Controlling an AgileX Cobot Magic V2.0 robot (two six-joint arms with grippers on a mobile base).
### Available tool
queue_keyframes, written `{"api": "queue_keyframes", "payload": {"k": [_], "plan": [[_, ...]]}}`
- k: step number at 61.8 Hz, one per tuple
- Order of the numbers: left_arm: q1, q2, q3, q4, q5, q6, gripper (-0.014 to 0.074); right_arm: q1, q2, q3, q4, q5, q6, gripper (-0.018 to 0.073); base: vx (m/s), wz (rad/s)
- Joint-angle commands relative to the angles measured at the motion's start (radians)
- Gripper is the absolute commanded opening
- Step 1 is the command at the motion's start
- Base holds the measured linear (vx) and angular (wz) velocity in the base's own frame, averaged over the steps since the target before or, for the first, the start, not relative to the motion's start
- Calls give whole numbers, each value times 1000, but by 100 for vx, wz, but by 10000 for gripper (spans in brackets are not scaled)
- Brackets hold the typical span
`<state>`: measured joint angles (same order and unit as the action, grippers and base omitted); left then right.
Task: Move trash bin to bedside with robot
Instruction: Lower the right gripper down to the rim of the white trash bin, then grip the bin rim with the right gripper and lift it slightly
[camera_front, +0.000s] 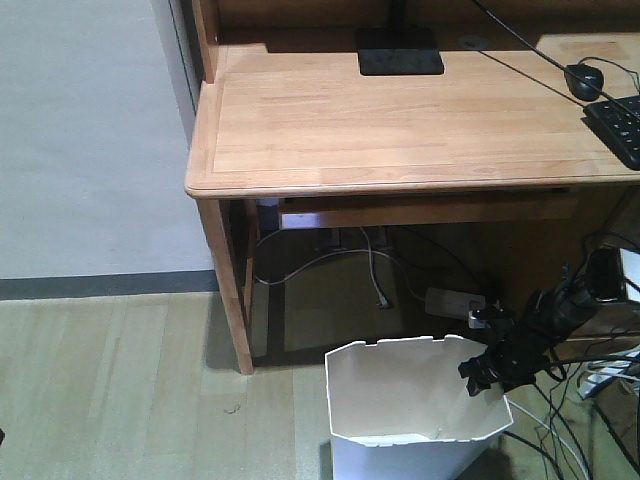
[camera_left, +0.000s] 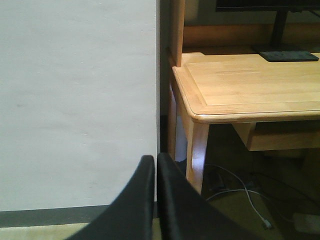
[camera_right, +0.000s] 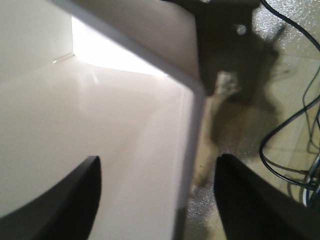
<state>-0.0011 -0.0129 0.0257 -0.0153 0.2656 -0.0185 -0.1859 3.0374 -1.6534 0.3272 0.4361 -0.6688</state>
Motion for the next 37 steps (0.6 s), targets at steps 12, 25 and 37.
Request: {"api": "queue_keyframes", "payload": {"k": [12,25,37], "plan": [[1,-15,19,-4,-69,-4,-6,9,-34,-26,26,34,-14,127,0,0],[1,-15,19,-4,-69,-4,-6,9,-36,-25,101,30,-23,-12,0,0],[1,-15,19,-4,-69,-4,-6,8,-75,-3,291,67,-203,-9,0,0]]}}
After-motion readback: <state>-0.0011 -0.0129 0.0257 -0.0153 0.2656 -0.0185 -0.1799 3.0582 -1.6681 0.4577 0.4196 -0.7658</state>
